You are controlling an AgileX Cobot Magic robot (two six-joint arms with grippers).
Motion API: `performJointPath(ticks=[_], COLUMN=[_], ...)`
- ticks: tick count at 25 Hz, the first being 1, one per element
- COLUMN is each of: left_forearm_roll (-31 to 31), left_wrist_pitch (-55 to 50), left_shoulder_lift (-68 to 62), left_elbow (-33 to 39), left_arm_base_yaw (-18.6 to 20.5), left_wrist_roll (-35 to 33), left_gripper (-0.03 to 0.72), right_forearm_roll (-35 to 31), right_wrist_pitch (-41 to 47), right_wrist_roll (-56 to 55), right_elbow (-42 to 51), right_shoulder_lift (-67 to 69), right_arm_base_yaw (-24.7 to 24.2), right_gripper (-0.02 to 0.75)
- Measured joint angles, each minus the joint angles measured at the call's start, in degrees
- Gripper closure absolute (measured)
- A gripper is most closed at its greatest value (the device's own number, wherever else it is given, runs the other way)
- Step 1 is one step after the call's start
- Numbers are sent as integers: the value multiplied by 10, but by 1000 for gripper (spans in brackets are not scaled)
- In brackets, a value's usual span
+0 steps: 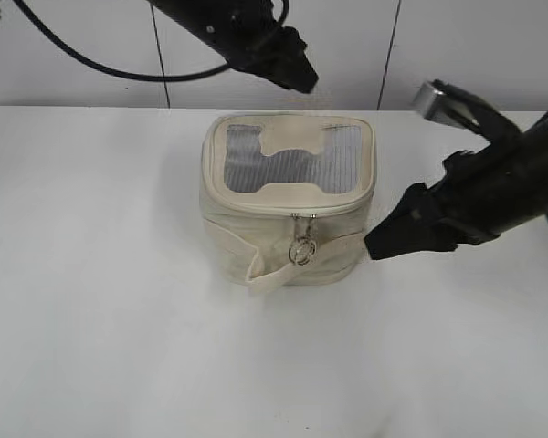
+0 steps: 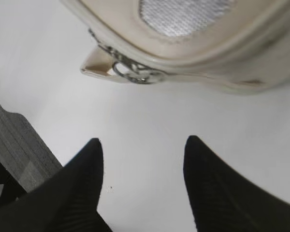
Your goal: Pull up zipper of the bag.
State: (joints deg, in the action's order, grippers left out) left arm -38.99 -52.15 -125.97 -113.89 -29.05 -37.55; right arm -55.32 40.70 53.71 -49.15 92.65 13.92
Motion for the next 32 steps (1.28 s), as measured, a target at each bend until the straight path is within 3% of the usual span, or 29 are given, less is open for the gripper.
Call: performJointPath(ticks=[6, 13, 17, 21, 26, 32], left_forearm_roll=[85, 150, 199, 236, 343, 409], left_wrist_pitch=[5, 85, 98, 84, -3, -85], left_shoulder_lift=[114, 336, 550, 780, 1029, 1216], left_elbow=[97, 375, 533, 654, 745, 822], left_arm_base_yaw=[9, 8, 8, 8, 8, 13], left_wrist_roll=[64, 132, 221, 308, 403, 429], left_gripper=[422, 428, 428, 436, 444, 445], right_forearm_roll=[144, 292, 350, 401, 431, 436], right_wrist_pitch=[64, 156, 206, 246, 241, 209], right_wrist_roll=[-179, -311, -348, -370, -404, -413], right_elbow=[0, 12, 43, 95, 158, 200], right_shoulder_lift=[-74, -208, -336, -494, -693, -855], right_arm_base_yaw=[-33, -33, -33, -33, -33, -33], right_gripper=[306, 306, 306, 307, 307, 307])
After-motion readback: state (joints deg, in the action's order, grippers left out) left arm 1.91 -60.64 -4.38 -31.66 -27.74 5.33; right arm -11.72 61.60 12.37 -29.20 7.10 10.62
